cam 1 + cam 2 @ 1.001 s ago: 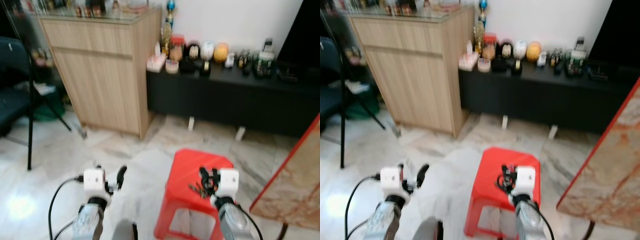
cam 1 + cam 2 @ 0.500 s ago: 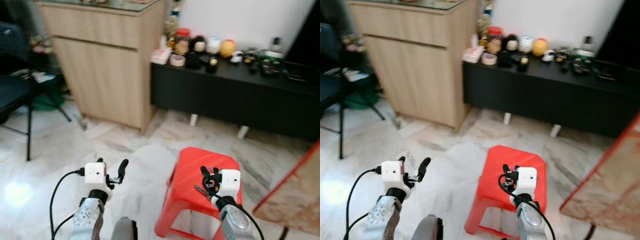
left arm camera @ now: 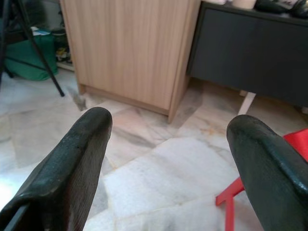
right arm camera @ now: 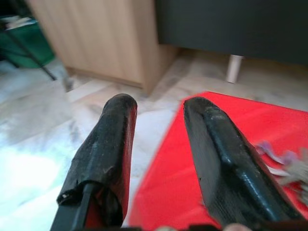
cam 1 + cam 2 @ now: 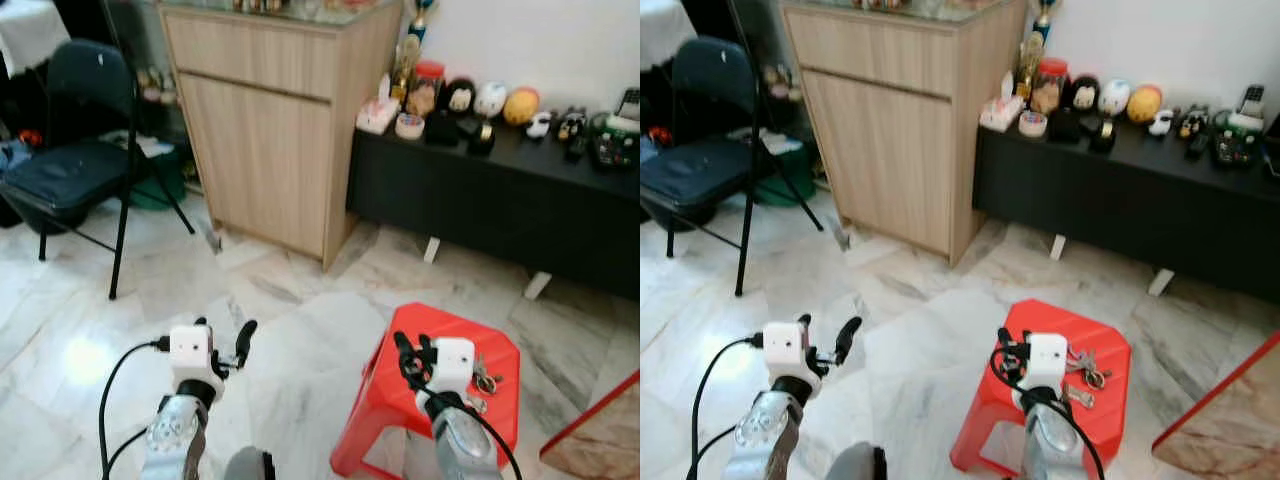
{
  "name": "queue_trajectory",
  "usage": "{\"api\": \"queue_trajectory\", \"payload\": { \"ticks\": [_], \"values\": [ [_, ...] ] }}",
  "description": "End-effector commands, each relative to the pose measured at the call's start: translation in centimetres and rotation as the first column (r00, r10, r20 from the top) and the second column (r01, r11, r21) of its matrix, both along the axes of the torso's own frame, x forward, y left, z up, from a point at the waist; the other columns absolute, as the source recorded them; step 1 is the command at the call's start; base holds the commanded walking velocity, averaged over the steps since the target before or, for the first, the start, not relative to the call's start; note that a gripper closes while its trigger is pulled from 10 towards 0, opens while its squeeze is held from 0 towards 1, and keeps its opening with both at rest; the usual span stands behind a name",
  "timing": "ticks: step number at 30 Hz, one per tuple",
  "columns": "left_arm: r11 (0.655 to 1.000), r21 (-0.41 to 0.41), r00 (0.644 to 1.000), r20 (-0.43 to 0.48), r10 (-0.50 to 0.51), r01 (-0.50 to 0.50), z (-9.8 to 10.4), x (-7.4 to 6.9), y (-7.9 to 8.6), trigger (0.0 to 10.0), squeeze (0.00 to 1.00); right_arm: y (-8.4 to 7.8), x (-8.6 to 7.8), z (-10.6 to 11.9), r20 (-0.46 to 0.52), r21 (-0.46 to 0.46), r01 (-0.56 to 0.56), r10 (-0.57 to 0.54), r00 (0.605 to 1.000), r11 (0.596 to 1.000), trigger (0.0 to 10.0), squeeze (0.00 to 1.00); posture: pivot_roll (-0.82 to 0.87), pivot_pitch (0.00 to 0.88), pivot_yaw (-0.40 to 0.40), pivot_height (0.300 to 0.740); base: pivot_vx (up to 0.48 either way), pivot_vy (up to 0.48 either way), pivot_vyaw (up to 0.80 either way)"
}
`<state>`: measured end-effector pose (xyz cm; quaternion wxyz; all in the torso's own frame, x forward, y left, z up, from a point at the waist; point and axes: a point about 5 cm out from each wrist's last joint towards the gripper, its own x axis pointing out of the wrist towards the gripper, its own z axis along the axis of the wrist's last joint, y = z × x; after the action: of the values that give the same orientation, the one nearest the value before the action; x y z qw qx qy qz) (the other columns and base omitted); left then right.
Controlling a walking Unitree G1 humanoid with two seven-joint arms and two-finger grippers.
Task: Hang keys on a hook
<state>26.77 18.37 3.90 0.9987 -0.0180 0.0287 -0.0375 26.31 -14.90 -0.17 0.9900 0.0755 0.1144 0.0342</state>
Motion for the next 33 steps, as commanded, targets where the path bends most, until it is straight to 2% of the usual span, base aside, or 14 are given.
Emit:
{"api": "queue_trajectory", "payload": {
  "ticks": [1,7,11,14,26,33],
  "values": [
    [1.000,0.011,1.000,0.003,-0.015,0.015,0.1,0.1,-0.1,10.0,0.00,-0.2,0.1,0.0,-0.006,0.011,0.031,-0.031,0.999,0.999,10.0,0.00,0.06,0.000,-0.071,0.646,0.000,0.000,0.00],
    [1.000,0.016,1.000,0.001,-0.010,0.010,0.1,0.0,0.0,10.0,0.00,-0.8,0.0,-0.3,-0.032,-0.009,0.093,-0.093,0.995,0.996,10.0,0.00,0.06,0.000,-0.073,0.646,0.000,0.000,0.00],
    [1.000,0.020,1.000,0.002,0.001,-0.001,0.0,-0.2,0.1,10.0,0.00,-1.1,-0.1,-0.8,-0.082,0.018,0.150,-0.148,0.986,0.989,10.0,0.00,0.06,0.000,-0.074,0.646,0.000,0.000,-0.41],
    [1.000,0.020,1.000,0.001,0.005,-0.005,0.0,-0.2,0.2,10.0,0.00,-1.1,0.0,-0.5,-0.052,0.014,0.155,-0.154,0.987,0.988,10.0,0.00,0.06,0.000,-0.077,0.646,0.000,0.000,-0.38],
    [1.000,0.008,1.000,-0.003,0.008,-0.008,-0.2,-0.4,-0.1,10.0,0.00,-1.3,0.1,-0.3,-0.044,-0.018,0.169,-0.169,0.985,0.986,10.0,0.00,0.06,0.004,-0.080,0.646,0.000,0.000,0.00],
    [1.000,0.005,1.000,0.000,0.009,-0.009,-0.1,-0.4,0.0,10.0,0.00,-1.2,0.0,-0.4,-0.045,-0.026,0.161,-0.162,0.986,0.987,10.0,0.00,0.06,0.000,-0.080,0.646,0.254,0.000,0.00]
  ]
}}
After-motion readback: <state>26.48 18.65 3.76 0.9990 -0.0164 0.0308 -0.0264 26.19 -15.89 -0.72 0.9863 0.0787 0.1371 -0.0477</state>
